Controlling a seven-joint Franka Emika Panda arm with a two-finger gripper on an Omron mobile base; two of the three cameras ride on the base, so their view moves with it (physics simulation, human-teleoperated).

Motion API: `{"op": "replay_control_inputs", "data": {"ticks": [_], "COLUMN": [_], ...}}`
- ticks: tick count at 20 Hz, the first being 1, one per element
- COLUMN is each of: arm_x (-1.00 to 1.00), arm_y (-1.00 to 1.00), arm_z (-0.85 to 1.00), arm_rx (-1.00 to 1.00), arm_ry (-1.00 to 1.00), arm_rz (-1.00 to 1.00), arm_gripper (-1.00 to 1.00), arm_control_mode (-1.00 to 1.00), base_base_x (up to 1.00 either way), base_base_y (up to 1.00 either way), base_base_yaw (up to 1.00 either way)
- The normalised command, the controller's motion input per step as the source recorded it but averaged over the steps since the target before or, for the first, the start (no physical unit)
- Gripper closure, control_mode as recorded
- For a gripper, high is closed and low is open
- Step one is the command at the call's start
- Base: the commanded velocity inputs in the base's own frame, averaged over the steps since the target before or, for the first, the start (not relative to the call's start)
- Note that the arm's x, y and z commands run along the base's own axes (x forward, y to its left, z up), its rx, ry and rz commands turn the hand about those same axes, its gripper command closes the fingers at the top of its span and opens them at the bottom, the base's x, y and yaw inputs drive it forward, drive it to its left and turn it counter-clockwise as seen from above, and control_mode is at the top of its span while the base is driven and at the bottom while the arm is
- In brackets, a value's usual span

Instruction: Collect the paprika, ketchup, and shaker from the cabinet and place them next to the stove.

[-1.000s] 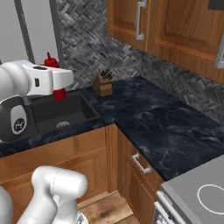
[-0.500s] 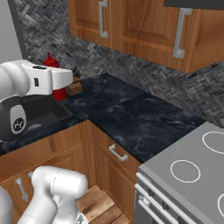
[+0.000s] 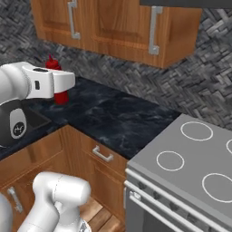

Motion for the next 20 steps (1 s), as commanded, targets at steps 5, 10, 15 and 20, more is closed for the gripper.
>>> {"op": "replay_control_inputs", "data": {"ticks": [5, 10, 15, 20], "arm_x": [0.00, 0.00, 0.00, 0.00], "arm_y": [0.00, 0.00, 0.00, 0.00], "arm_z": [0.00, 0.00, 0.00, 0.00], "arm_rx": [0.00, 0.00, 0.00, 0.00], "arm_ry": [0.00, 0.00, 0.00, 0.00], "arm_rz": [0.00, 0.00, 0.00, 0.00], "arm_gripper": [1.00, 1.00, 1.00, 1.00], "arm_control_mode": [1.00, 1.00, 1.00, 1.00], "base_base_x": [0.38, 0.52, 0.58, 0.66], "base_base_y": [-0.02, 0.00, 0.00, 0.08], "base_base_yaw": [-0.31, -0.24, -0.22, -0.19]}}
